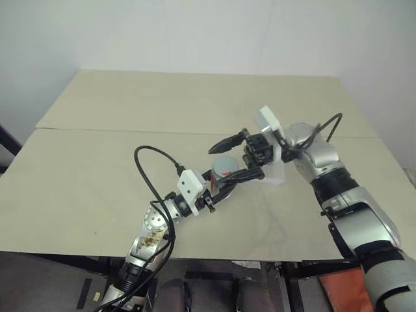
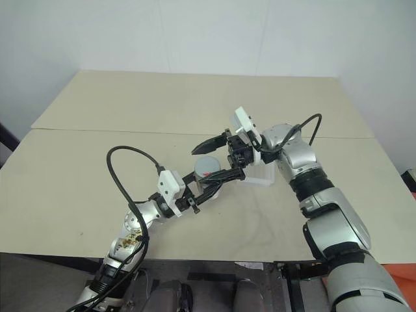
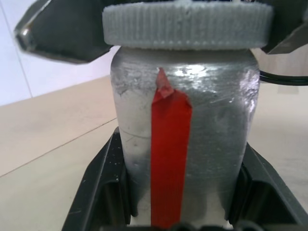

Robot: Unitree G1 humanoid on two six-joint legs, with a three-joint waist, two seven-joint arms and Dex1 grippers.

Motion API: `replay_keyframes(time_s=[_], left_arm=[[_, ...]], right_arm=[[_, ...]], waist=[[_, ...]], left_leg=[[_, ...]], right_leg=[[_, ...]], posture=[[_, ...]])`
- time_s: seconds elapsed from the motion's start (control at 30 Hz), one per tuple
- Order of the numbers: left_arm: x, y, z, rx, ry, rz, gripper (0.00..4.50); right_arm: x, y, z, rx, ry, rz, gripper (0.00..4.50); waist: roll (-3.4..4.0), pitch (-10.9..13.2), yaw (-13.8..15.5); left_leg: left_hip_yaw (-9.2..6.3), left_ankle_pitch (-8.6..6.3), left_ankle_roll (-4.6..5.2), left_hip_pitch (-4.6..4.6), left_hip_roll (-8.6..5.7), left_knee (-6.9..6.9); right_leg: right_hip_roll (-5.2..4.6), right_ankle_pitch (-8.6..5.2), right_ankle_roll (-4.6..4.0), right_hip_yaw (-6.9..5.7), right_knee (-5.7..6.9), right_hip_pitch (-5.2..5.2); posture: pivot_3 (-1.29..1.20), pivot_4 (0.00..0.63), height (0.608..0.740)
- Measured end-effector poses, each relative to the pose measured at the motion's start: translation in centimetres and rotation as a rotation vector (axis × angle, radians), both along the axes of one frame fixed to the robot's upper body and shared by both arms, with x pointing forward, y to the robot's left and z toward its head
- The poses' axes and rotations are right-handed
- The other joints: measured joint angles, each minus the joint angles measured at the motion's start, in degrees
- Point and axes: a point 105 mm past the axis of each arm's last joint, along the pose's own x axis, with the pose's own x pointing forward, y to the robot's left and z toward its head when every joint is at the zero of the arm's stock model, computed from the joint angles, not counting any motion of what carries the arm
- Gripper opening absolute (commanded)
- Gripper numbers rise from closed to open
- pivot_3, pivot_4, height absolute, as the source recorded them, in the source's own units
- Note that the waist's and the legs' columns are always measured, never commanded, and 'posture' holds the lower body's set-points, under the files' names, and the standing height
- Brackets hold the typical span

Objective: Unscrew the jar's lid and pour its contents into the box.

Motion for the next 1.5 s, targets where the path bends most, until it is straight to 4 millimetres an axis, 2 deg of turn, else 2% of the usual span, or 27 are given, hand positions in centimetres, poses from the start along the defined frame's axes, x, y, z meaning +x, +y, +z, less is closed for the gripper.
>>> replay_keyframes(time_s=[0.17,0.3,0.47,0.57,0.63,0.73,0.83,0.97,1.17,1.5], left_arm=[[0.0,0.0,-0.1,0.001,0.001,0.002,1.99],[0.4,0.2,-0.2,0.007,-0.005,0.030,1.99],[0.8,0.5,-0.4,0.003,-0.001,0.068,1.99],[1.1,0.6,-0.3,-0.001,-0.015,0.097,1.99],[1.4,0.8,-0.4,-0.002,-0.012,0.114,1.99],[2.0,0.6,-0.2,-0.018,-0.010,0.145,1.99],[2.2,0.4,0.5,-0.034,-0.026,0.150,1.99],[2.2,0.3,0.5,-0.037,-0.028,0.156,1.99],[2.2,0.3,0.6,-0.047,-0.033,0.164,1.99],[2.1,0.4,0.4,-0.049,-0.024,0.174,1.99]], right_arm=[[-1.0,-2.2,1.1,0.066,-0.060,-0.040,4.45],[-2.5,-2.9,0.9,0.101,-0.119,-0.138,4.45],[-3.0,-1.5,1.9,0.220,-0.175,-0.435,4.45],[-3.8,-0.4,1.3,0.291,-0.115,-0.633,4.45],[-4.4,0.2,0.8,0.311,-0.072,-0.697,4.45],[-5.1,1.0,1.0,0.336,-0.063,-0.803,4.45],[-5.1,1.0,1.1,0.321,-0.093,-0.891,4.45],[-4.8,1.3,0.0,0.306,-0.042,-0.956,4.45],[-4.3,1.8,-0.3,0.327,-0.014,-1.029,4.45],[-4.1,2.2,-0.5,0.322,-0.020,-1.035,4.45]], waist=[[0.00,0.0,0.1],[0.00,0.0,0.2],[0.00,0.0,0.0],[0.00,0.0,0.2],[0.00,0.0,0.2],[0.00,0.0,0.2],[0.00,0.0,0.2],[0.00,0.0,0.1],[0.00,0.0,0.0],[0.00,0.0,-0.1]], left_leg=[[-0.03,-0.04,0.06,-0.05,0.02,0.09],[-0.05,-0.03,0.03,-0.09,0.02,0.11],[-0.05,-0.02,0.01,-0.08,0.04,0.14],[-0.08,0.00,-0.03,-0.16,0.01,0.15],[-0.09,0.00,-0.02,-0.19,-0.04,0.20],[-0.12,-0.11,0.18,-0.20,-0.07,0.26],[-0.14,-0.13,0.21,-0.18,-0.08,0.25],[-0.14,-0.12,0.19,-0.20,-0.10,0.24],[-0.15,-0.12,0.20,-0.19,-0.10,0.24],[-0.16,-0.13,0.22,-0.19,-0.11,0.25]], right_leg=[[-0.01,0.00,0.00,-0.06,-0.01,0.01],[-0.03,0.00,0.00,-0.09,0.01,-0.01],[-0.04,0.01,0.00,-0.11,0.05,-0.04],[-0.04,0.01,0.00,-0.13,0.02,-0.03],[-0.06,0.01,0.02,-0.12,0.01,-0.03],[-0.07,0.04,0.07,-0.12,-0.01,0.01],[-0.06,0.04,0.07,-0.12,-0.02,0.02],[-0.05,0.03,0.09,-0.12,-0.03,0.00],[-0.04,0.03,0.09,-0.12,-0.02,0.01],[-0.04,0.03,0.10,-0.12,-0.03,0.03]], posture=[[0.00,0.150,0.740],[0.00,0.150,0.740],[0.00,0.150,0.740],[0.00,0.150,0.740],[0.00,0.150,0.740],[0.00,0.150,0.740],[0.00,0.150,0.740],[0.00,0.150,0.740],[0.00,0.150,0.740],[0.00,0.150,0.740]])
